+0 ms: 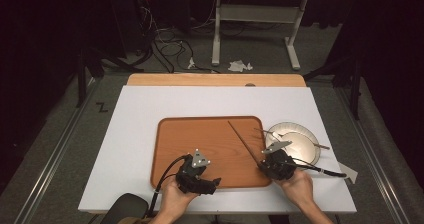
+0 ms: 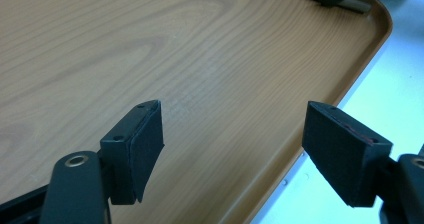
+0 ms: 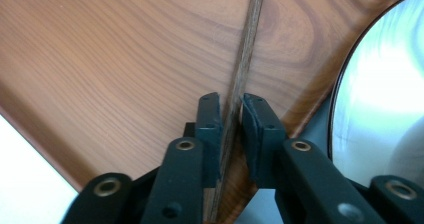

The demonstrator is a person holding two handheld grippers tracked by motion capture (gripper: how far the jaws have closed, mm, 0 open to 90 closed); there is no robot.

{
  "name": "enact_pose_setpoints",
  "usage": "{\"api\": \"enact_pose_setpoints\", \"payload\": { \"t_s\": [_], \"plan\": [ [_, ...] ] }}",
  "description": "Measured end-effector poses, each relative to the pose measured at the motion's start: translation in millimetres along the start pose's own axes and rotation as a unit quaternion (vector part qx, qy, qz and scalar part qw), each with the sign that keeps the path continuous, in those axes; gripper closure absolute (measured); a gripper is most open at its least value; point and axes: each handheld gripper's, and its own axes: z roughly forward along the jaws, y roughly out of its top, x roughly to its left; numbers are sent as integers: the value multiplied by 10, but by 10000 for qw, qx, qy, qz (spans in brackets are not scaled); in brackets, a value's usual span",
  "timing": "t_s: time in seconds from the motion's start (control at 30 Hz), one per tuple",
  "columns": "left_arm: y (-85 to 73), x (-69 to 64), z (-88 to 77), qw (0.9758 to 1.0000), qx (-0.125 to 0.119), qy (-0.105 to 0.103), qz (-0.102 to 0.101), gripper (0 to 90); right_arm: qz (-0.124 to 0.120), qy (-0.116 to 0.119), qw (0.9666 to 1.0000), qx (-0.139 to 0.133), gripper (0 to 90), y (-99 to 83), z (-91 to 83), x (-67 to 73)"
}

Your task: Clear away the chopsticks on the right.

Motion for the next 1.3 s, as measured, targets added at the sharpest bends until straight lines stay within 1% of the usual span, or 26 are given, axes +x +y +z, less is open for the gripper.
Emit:
{"api": "enact_pose_setpoints", "payload": {
  "t_s": [0.07, 0.2, 0.27, 0.4, 0.43, 0.47, 0.5, 0.6, 0.63, 0.67, 0.7, 0.73, 0.77, 0.8, 0.83, 0.87, 0.9, 1.03, 1.07, 1.1, 1.2, 1.23, 1.27, 1.3],
  "plan": [
    [1, 6, -2, 10000, 4, 6, -3, 248, -49, 14, 10000, -7, 760, 1, 1, -1],
    [4, 11, 2, 10000, 13, 3, -4, 248, -61, 3, 10000, -9, 741, 0, -1, -2],
    [1, 4, 3, 10000, 5, 4, -1, 248, -48, 38, 10000, -58, 721, 0, -26, 6],
    [1, 11, 0, 10000, 5, 7, -9, 248, -69, 146, 9995, -264, 696, -3, -114, 7],
    [2, 14, 1, 10000, 10, 6, -13, 248, -36, 184, 9993, -323, 690, -6, -134, 8],
    [2, 14, 1, 10000, 10, 6, -13, 248, -36, 184, 9993, -323, 690, -6, -134, 8],
    [3, 16, 3, 10000, 15, 6, -13, 248, -41, 207, 9990, -398, 679, -13, -171, 5],
    [3, 13, 6, 10000, 32, 5, 4, 248, -37, 235, 9988, -433, 673, -16, -202, 7],
    [2, 11, 3, 10000, 14, 8, -5, 248, -93, 291, 9981, -544, 672, -23, -233, 2],
    [2, 11, 3, 10000, 14, 8, -5, 248, -93, 291, 9981, -544, 672, -23, -233, 2],
    [2, 13, -1, 10000, 8, 9, -9, 248, -125, 358, 9972, -639, 672, -25, -291, -1],
    [4, 23, -7, 10000, -1, 20, -19, 248, -122, 367, 9969, -681, 672, -26, -328, -7],
    [4, 23, -7, 10000, -1, 20, -19, 248, -122, 367, 9969, -681, 672, -26, -328, -7],
    [6, 26, -7, 10000, -11, 20, -48, 248, -116, 457, 9954, -834, 672, -24, -402, -35],
    [8, 32, -9, 10000, -10, 14, -52, 248, -116, 457, 9954, -834, 672, -24, -402, -35],
    [9, 36, -9, 10000, -16, 8, -56, 249, -100, 477, 9945, -932, 672, -22, -436, -53],
    [9, 37, -9, 10000, -16, 19, -59, 249, -124, 458, 9939, -997, 672, -19, -473, -75],
    [7, 36, -13, 10000, -22, 15, -54, 249, -61, 377, 9917, -1224, 673, -14, -607, -171],
    [6, 38, -11, 10000, -18, 25, -60, 248, -39, 312, 9911, -1291, 674, -17, -663, -224],
    [6, 38, -11, 10000, -18, 25, -60, 248, -39, 312, 9911, -1291, 674, -17, -663, -224],
    [10, 45, -5, 10000, -18, 21, -83, 248, -64, 232, 9909, -1323, 676, -19, -734, -317],
    [10, 43, -2, 10000, -22, 24, -92, 248, -95, 133, 9910, -1330, 676, -13, -783, -379],
    [10, 43, -2, 10000, -22, 24, -92, 248, -95, 133, 9910, -1330, 676, -13, -783, -379],
    [9, 46, -8, 10000, -2, 23, -60, 248, -73, 89, 9912, -1322, 676, -11, -813, -409]
  ]
}}
